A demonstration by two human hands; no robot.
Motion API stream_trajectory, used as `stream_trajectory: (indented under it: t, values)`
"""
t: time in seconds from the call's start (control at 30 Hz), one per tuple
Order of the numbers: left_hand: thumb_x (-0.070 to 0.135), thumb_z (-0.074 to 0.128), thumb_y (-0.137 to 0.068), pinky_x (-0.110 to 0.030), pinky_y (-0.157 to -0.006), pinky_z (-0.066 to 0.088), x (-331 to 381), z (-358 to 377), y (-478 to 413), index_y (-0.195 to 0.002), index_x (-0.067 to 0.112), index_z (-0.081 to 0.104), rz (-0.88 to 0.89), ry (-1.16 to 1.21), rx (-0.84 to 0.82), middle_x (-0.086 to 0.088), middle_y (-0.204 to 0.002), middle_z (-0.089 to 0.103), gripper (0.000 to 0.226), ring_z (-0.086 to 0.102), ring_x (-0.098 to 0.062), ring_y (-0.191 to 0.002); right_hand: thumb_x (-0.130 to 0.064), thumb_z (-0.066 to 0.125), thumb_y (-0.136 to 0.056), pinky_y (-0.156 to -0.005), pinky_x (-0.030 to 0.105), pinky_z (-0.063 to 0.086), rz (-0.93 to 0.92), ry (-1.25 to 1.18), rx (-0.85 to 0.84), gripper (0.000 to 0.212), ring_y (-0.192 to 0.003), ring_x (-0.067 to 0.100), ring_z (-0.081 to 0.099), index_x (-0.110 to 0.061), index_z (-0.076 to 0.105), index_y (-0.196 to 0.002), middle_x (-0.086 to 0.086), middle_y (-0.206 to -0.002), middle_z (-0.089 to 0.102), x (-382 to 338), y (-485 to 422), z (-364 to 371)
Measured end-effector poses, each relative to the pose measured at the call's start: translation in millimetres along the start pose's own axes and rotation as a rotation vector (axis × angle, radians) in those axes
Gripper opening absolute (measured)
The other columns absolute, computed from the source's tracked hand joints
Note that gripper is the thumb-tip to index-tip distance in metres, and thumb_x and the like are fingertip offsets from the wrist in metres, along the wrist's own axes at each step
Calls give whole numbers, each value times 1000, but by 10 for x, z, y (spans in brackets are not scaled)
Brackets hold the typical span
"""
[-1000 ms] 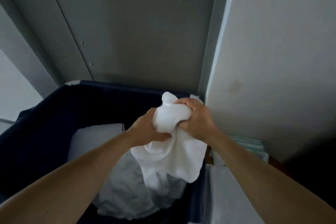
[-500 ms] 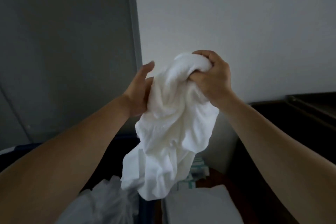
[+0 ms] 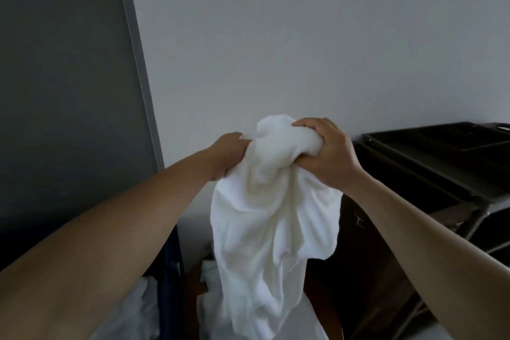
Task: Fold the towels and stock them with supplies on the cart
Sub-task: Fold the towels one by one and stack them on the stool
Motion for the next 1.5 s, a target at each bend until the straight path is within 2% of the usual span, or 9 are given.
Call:
stream_trajectory:
  t: [0.2,0.3,0.4,0.57,0.73,0.87,1.07,1.33,1.5]
  values:
    - [28,50,-99,-29,-59,37,-78,247,-144,-99,12,53,138,-357,218,0,-90,54,16,48,-16,-75,-39,83,-63,-80,21,41,168,-23,-196,59,-95,4,54,-45,50,-112,-22,-107,52,688,564,249]
    - [25,51,-101,-25,-64,39,-289,464,-43,-98,16,54,177,-422,123,1,-93,58,10,50,-13,-79,-63,72,-54,-75,10,40,321,-124,-608,59,-99,-3,52,-53,43,-105,-28,-109,47,1018,887,400]
    - [10,57,-96,-23,-72,37,-397,749,103,-97,14,58,325,-519,23,-3,-96,58,4,51,-14,-84,-45,81,-68,-78,20,48,477,-238,-937,30,-92,5,62,-44,66,-93,-17,-94,65,1337,837,415]
    - [3,58,-95,-8,-76,38,-435,909,285,-105,10,63,424,-526,50,2,-98,57,13,53,-6,-86,-34,81,-70,-96,35,51,487,-420,-550,41,-106,16,66,-32,63,-106,-9,-106,70,1483,391,253]
    - [13,61,-97,-6,-75,40,-283,818,400,-99,24,59,434,-422,174,7,-98,58,12,54,1,-91,-58,83,-66,-79,29,59,464,-666,-674,48,-97,16,73,-31,72,-105,-3,-105,76,1179,430,276]
    - [17,58,-99,-10,-74,40,-294,793,480,-103,20,53,322,-521,140,1,-103,55,6,54,-14,-92,-26,78,-85,-63,26,54,401,-513,-521,7,-72,11,69,-20,74,-84,-2,-78,75,917,407,328]
    - [18,63,-92,-32,-90,51,-293,613,620,-129,13,51,31,-639,-132,-4,-119,61,39,61,-24,-109,-18,81,-81,-58,24,43,262,-409,-510,14,-61,7,55,-16,68,-77,-7,-67,62,665,312,292]
    - [14,59,-90,-46,-95,53,-414,420,762,-113,8,68,42,-473,-105,-10,-112,69,25,65,-27,-103,-43,80,-73,-71,22,55,343,-149,-937,18,-82,7,72,-31,73,-85,-14,-84,75,728,353,196]
    - [17,60,-95,-38,-104,48,-439,441,827,-131,13,58,-41,-285,-368,-5,-127,65,37,62,-21,-116,-21,83,-79,-62,19,46,339,-262,-698,21,-66,4,61,-26,67,-67,-13,-67,65,657,270,208]
Point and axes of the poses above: each hand's wrist, its own y-axis away from the middle knuckle, its own z-axis out of the palm, x = y × z, the point moved 2 cm from there along -y, towards the middle knuckle
